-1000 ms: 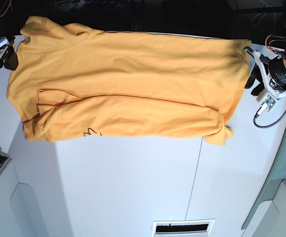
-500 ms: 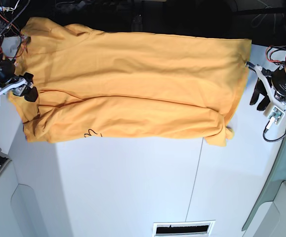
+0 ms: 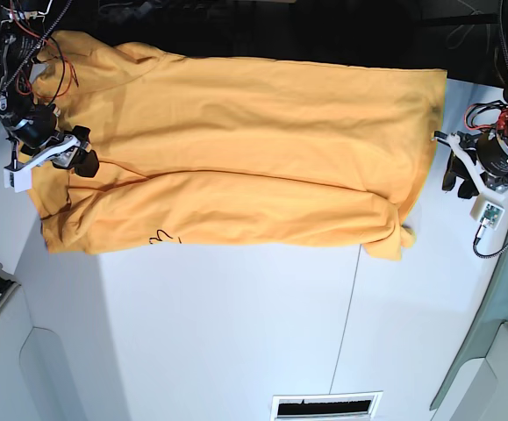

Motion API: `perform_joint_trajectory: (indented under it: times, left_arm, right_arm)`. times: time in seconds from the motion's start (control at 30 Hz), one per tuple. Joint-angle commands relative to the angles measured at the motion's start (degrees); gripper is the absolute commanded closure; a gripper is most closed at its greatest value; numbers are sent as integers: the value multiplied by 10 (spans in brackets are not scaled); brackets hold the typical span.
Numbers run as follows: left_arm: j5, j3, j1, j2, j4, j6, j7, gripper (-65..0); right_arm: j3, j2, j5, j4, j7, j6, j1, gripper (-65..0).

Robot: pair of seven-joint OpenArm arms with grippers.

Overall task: Layout the t-shirt on the table in an organized manner, then fold the t-shirt properly
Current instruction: 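Grasp the shirt's hem edge with both grippers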

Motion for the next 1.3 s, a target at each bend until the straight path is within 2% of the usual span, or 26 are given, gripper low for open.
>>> perform_joint_trajectory:
  times: [0.0,0.1,0.27,0.7,0.93,0.97,1.0,1.07,1.1,1.2,1.27]
  left_arm:
    - [-7,-5,-11,-6,7,-2,-11,-256]
    - [-21,-5,-26,5,7,-2,-11,-256]
    - [-28,-5,-53,44,-2,-17,-13,-256]
    - [-36,51,-174,119,-162,-17,-22,-256]
    - [-36,52,-175,125,-163,-17,-22,-253]
    - [-36,52,-174,125,-163,-16,-24,-234]
    - [-36,52,-174,125,-163,-16,-24,-182]
    - [-36,52,-174,125,-163,-16,-24,-29]
    - [-35,52,-175,125,-163,-17,-24,0]
    - [-34,52,-177,125,-163,-35,-23,0]
    - [-36,52,-183,122,-163,-33,-24,0]
  right_arm:
    - [2,5,5,9,10,3,6,-343]
    - [2,5,-4,9,15,-9,6,-343]
    - [2,5,-23,9,23,-9,6,-343]
    - [2,5,-25,9,26,-9,6,-342]
    - [2,5,-25,9,35,-9,6,-342]
    - [2,5,-24,9,36,-9,6,-324]
    - [2,4,-24,9,36,-9,6,-284]
    - [2,5,-24,9,39,-9,6,-186]
    - [2,4,-25,9,43,-9,6,-140]
    - [2,5,-25,9,59,-8,7,-4]
    - [2,5,-25,9,62,-1,13,0]
